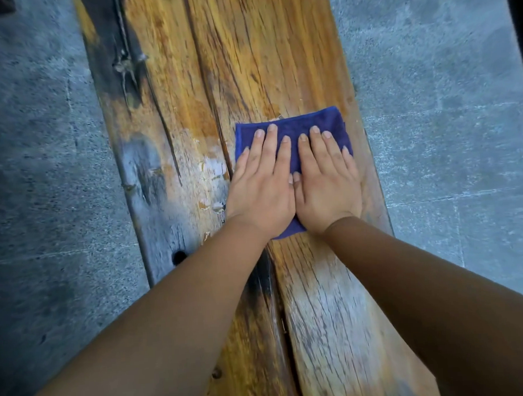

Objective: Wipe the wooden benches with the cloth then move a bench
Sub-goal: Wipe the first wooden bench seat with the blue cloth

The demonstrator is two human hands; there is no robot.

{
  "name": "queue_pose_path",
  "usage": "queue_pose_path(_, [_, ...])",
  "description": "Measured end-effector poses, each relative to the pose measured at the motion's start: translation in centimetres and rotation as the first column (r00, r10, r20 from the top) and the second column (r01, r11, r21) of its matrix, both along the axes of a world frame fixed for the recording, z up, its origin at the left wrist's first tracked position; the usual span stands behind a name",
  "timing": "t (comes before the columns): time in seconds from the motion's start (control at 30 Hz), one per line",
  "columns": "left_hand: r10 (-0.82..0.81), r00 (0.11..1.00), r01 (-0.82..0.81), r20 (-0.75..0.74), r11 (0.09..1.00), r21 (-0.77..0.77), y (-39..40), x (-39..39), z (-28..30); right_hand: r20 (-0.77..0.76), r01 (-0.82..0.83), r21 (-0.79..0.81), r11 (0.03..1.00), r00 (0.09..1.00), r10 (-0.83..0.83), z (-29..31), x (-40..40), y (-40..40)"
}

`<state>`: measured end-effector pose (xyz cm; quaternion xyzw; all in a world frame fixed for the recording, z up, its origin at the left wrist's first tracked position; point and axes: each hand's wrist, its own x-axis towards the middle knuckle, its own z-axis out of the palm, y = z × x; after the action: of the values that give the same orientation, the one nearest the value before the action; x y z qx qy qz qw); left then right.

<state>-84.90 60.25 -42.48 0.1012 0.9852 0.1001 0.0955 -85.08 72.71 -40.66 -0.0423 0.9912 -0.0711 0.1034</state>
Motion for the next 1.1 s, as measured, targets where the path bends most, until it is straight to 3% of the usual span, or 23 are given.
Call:
queue_pose_path(0.33, [0.039,0.999,-0.039,0.002,0.999,-0.026,0.7,3.5,0.5,-0.02,-0.018,0.048,0.999,1.0,0.019,-0.8,3.4,0.6])
queue_pose_path(0.6, [-0.01,0.995,0.011,0.102,1.0,-0.005,0.1,23.7,1.5,0.119,0.047,-0.018,0.999,0.992,-0.045,1.1,24.1,-0.7])
queue_pose_path(0.7, [-0.001,0.991,0.006,0.134,0.999,-0.035,-2.9,30.9,2.3,0.197,-0.002,-0.044,0.999,0.98,0.01,1.5,30.6,-3.2])
queue_pose_path(0.8, [0.127,0.979,-0.125,0.159,0.992,-0.024,-4.7,35.2,3.5,0.257,-0.077,-0.059,0.995,0.962,0.09,1.9,33.3,-5.1])
queue_pose_path(0.93, [0.358,0.912,-0.387,0.199,0.913,0.13,-4.0,37.6,4.1,0.306,-0.107,-0.093,0.99,0.943,0.131,2.0,33.6,-5.5])
queue_pose_path(1.1, [0.434,0.879,-0.454,0.197,0.888,0.072,-4.0,34.4,2.8,0.253,-0.261,-0.144,0.954,0.923,0.291,1.4,30.3,-4.1])
